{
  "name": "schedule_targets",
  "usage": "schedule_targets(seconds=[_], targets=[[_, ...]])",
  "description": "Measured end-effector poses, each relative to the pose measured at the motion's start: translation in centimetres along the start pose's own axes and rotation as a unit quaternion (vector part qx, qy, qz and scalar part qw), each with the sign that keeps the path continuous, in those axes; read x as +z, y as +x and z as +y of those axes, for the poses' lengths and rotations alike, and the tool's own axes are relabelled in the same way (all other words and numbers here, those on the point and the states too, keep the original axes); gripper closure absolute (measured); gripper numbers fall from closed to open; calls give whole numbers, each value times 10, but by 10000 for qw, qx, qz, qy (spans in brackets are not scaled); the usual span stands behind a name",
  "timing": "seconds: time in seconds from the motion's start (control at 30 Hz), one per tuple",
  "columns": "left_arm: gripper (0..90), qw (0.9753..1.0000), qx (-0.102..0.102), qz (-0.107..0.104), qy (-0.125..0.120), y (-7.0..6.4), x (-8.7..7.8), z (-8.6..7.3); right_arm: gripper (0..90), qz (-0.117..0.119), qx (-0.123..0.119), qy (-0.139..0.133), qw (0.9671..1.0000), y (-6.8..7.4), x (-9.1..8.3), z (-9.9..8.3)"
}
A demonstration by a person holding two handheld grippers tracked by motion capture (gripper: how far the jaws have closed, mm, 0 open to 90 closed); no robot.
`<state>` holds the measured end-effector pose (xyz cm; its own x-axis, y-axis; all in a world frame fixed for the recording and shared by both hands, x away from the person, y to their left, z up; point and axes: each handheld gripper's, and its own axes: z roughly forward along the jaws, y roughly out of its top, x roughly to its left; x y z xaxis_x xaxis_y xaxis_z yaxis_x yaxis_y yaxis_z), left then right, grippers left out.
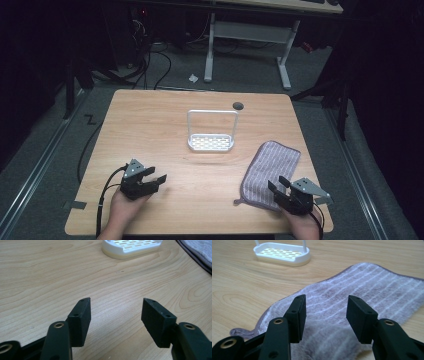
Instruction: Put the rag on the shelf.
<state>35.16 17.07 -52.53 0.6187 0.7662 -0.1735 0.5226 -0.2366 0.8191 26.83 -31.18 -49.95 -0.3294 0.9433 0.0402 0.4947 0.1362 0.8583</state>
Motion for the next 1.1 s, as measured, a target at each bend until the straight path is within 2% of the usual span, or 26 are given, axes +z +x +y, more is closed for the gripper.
schedule_targets(seconds=[0.13,0.2,0.27,0.4,0.53,0.67,0.77,0.87,1.0,1.1], targets=[[423,10000,-42,24,-17,2,-3,-1,553,72,-119,58,9999,6,6,2],[423,9999,-90,24,-38,4,-5,-2,698,119,-251,263,9993,11,12,2],[423,9999,-105,41,-33,5,-6,-2,835,70,-352,534,9979,16,19,0],[423,9999,-137,71,-21,7,-9,-4,887,-100,-597,1140,9916,19,38,-5],[424,9999,-130,72,-43,6,-12,-5,900,-45,-680,1200,9904,24,45,-3],[429,9999,-95,24,-67,3,-13,-3,900,282,-833,1173,9892,37,48,-3],[433,9999,-44,-80,-93,-4,-12,-1,900,573,-926,1188,9869,54,50,-3],[444,9997,72,-212,-94,-14,-10,1,900,853,-1185,1181,9822,77,54,-2],[447,9989,236,-399,-54,-29,-5,2,900,1215,-1334,1188,9764,100,57,-2],[447,9976,376,-573,1,-44,0,3,900,1496,-1502,1192,9700,119,58,-2]])
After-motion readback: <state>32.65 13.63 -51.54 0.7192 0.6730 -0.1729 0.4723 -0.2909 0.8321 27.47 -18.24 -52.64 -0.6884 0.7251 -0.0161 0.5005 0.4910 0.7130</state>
